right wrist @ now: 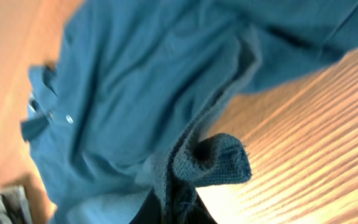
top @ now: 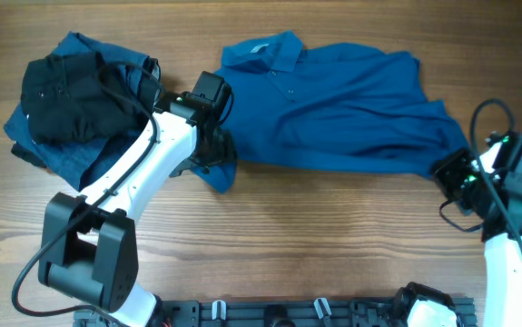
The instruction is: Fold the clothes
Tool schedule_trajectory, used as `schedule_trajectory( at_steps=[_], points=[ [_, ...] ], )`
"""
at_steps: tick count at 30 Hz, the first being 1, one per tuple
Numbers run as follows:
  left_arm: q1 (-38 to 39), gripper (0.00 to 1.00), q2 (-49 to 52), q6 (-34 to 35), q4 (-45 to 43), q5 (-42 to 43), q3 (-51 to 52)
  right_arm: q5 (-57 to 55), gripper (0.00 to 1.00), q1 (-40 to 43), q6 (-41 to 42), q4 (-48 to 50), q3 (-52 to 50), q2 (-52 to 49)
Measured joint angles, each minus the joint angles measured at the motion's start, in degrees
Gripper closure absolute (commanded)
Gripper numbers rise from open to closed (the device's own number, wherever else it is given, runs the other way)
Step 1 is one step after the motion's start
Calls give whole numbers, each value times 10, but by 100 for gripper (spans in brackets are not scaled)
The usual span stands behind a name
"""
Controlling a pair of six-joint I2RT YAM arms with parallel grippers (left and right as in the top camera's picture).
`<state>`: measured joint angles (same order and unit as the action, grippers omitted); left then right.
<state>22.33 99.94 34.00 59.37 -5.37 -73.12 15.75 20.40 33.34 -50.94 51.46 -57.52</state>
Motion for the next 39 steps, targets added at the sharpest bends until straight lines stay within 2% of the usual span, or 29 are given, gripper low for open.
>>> schedule_trajectory(
  at_steps=[7,16,19,24,25,31,32,33,34,39],
  points=[
    [0,0,0,3,0,26,0,-66,96,42,0,-23,143,-10],
    [0,0,0,2,-2,49,1,-155,96,71,4,-45,165,-28],
    [2,4,0,3,-59,62,23,-162,96,71,5,-47,165,-30],
    [9,34,3,7,-260,116,110,-160,96,71,5,-43,165,-30],
    [9,41,4,10,-277,126,120,-158,96,71,5,-43,165,-30],
    [10,64,43,10,-347,169,131,-147,96,71,5,-43,165,-30],
    [10,74,55,11,-353,175,132,-147,96,71,5,-43,165,-30],
    [11,89,64,12,-357,182,131,-147,96,71,5,-43,165,-30],
    [12,96,66,11,-368,189,131,-147,96,71,5,-43,165,-30],
    [19,96,77,12,-365,207,131,-147,96,71,5,-43,165,-30]
  ],
)
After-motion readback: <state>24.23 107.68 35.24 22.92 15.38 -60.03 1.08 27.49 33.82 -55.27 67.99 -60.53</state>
